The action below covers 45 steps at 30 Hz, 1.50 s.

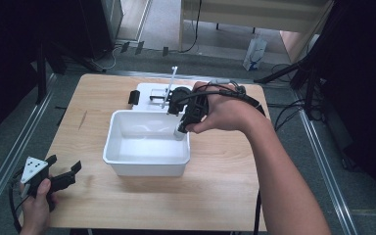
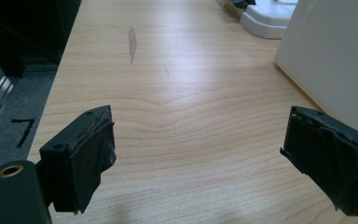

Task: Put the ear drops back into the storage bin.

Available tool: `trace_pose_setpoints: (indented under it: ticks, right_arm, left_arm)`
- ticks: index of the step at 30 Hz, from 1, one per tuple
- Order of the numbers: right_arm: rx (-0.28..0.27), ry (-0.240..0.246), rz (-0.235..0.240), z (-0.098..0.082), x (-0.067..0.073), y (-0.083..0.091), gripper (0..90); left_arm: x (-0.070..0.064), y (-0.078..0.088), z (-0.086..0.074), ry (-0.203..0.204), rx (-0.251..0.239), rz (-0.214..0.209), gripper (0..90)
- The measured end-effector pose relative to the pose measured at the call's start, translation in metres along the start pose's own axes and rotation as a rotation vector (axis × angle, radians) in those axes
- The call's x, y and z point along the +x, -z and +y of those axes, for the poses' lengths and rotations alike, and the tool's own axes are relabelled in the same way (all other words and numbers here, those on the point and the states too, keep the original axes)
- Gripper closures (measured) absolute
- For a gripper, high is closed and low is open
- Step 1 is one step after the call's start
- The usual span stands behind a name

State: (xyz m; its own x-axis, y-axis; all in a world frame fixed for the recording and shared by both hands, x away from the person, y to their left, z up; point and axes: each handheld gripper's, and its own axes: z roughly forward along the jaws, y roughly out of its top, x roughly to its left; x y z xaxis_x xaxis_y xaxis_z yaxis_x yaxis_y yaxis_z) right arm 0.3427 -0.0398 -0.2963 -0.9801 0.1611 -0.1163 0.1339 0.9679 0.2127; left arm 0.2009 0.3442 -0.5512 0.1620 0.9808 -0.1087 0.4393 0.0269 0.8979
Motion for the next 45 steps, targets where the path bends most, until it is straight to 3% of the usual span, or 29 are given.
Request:
trace_pose_setpoints:
  ticks: [11, 23, 45]
  right_arm:
    - [0.028, 0.032, 0.016, 0.012, 0.001, -0.019, 72.3]
    - [0.105, 0.052, 0.032, 0.011, 0.001, -0.049, 72.3]
    - [0.144, 0.091, 0.025, 0.0, -0.001, -0.079, 72.2]
  left_arm:
    - [0.0, 0.0, 0.0, -0.004, 0.002, -0.002, 9.6]
    - [0.0, 0.0, 0.0, -0.003, -0.001, -0.001, 9.6]
    - [0.0, 0.0, 0.0, -0.002, 0.001, -0.002, 9.7]
